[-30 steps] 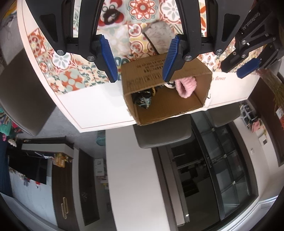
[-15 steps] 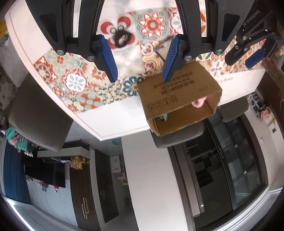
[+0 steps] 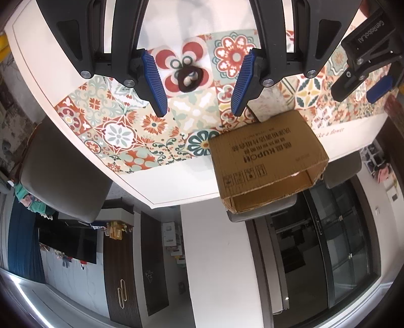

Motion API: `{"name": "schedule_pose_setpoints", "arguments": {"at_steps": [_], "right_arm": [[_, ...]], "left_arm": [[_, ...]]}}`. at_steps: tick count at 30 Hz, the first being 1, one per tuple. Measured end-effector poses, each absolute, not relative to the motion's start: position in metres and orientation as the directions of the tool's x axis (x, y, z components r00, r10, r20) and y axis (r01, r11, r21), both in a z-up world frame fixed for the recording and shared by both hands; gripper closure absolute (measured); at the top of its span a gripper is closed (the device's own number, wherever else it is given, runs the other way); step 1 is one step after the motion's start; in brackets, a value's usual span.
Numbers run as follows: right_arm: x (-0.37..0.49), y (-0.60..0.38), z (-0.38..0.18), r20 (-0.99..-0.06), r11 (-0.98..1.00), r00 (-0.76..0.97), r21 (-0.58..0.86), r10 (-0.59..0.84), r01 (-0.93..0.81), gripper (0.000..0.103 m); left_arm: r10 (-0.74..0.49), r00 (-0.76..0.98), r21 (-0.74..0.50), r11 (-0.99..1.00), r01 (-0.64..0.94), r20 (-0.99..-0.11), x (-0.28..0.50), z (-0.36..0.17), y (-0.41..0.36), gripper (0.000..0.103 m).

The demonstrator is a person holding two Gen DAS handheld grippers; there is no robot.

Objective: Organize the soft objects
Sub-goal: 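Move both tools back toward the grey pouch and brown hair tie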

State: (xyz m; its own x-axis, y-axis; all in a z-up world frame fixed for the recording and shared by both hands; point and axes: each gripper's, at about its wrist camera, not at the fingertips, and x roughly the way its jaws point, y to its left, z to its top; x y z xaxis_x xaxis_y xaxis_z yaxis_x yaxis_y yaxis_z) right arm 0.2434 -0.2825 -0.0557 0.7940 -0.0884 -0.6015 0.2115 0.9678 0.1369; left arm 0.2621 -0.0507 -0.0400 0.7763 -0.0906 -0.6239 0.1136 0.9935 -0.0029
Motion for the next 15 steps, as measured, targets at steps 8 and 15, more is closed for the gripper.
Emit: {"name": "schedule_pose_setpoints", "arguments": {"at_steps": [8, 15], "right_arm": [[0.234, -0.28, -0.074, -0.589, 0.963, 0.798, 0.119, -0.128, 0.242, 0.049], [0.241, -0.282, -0.103, -0.645, 0.957, 0.757, 0.138, -0.109, 0.255, 0.049]], "left_arm": [[-0.086, 0.777, -0.018, 0.995, 0.095, -0.624, 0.259, -0.055, -0.05, 0.011], [-0.086, 0.767, -0.026, 0.996, 0.09, -0.635, 0.268, -0.069, -0.054, 0.013]]}}
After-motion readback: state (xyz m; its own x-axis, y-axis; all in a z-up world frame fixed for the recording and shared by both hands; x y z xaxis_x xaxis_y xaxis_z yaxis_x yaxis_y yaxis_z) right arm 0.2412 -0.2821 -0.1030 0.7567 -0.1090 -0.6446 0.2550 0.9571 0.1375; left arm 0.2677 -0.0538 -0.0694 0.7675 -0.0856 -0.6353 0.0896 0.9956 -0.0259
